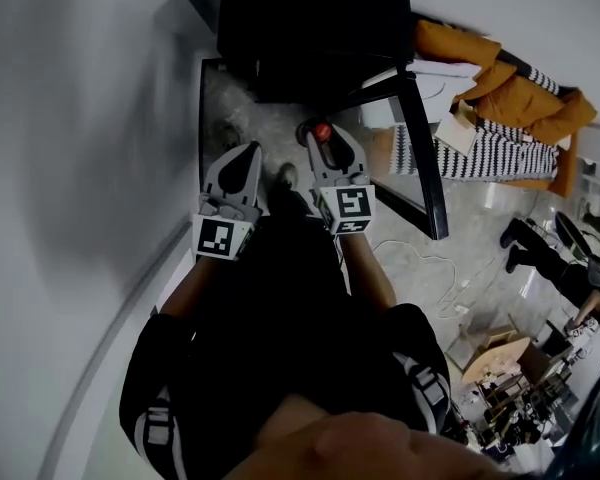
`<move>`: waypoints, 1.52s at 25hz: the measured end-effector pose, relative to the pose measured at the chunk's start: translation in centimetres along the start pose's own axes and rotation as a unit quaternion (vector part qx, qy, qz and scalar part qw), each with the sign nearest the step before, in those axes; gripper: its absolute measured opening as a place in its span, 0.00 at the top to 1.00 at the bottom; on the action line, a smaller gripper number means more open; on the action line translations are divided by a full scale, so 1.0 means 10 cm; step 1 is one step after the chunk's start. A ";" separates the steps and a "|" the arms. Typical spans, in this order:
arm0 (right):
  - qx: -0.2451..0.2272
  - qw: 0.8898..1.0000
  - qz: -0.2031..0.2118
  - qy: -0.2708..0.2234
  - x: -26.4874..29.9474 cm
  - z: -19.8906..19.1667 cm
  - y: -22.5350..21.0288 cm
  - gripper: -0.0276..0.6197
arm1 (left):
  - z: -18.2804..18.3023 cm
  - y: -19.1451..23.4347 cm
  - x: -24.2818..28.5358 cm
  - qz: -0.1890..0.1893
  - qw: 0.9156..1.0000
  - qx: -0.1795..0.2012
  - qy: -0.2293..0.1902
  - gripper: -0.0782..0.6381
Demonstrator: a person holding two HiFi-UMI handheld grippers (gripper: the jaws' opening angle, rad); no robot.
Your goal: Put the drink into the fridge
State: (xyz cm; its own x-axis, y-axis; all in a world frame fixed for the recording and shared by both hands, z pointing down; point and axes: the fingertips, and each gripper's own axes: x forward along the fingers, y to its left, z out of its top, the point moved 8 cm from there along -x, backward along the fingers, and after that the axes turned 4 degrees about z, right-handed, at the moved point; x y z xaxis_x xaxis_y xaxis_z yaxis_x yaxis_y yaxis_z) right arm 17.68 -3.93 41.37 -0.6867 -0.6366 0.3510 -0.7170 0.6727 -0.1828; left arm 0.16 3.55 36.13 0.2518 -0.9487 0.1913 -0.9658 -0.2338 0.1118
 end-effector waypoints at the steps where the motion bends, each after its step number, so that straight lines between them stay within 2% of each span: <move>1: 0.001 1.000 -0.003 -0.004 0.04 0.01 0.00 0.76 | -0.01 0.04 0.03 -0.007 1.000 0.002 0.001 0.88; 8: 0.007 0.999 -0.040 -0.012 0.21 0.03 0.06 0.76 | 0.03 0.34 0.21 -0.057 0.998 0.009 0.003 0.88; 15: 0.005 0.998 -0.068 -0.015 0.53 0.04 0.06 0.76 | 0.04 0.63 0.40 -0.082 0.997 0.009 0.005 0.88; 27: 0.004 0.997 -0.083 0.001 1.02 -0.23 -0.07 0.76 | -0.12 0.88 0.53 -0.092 0.996 0.012 0.011 0.88; 38: -0.005 0.997 -0.083 0.007 1.41 -0.53 -0.24 0.76 | -0.29 0.96 0.59 -0.091 0.995 0.030 -0.004 0.88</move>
State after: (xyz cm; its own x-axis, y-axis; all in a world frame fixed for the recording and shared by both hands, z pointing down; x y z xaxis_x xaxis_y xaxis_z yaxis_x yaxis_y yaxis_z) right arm 10.33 -12.55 51.61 -0.5577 -0.7340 0.3875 -0.8188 0.5631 -0.1120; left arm -7.44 -3.67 41.15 0.4231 -0.8910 0.1646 -0.9061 -0.4143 0.0860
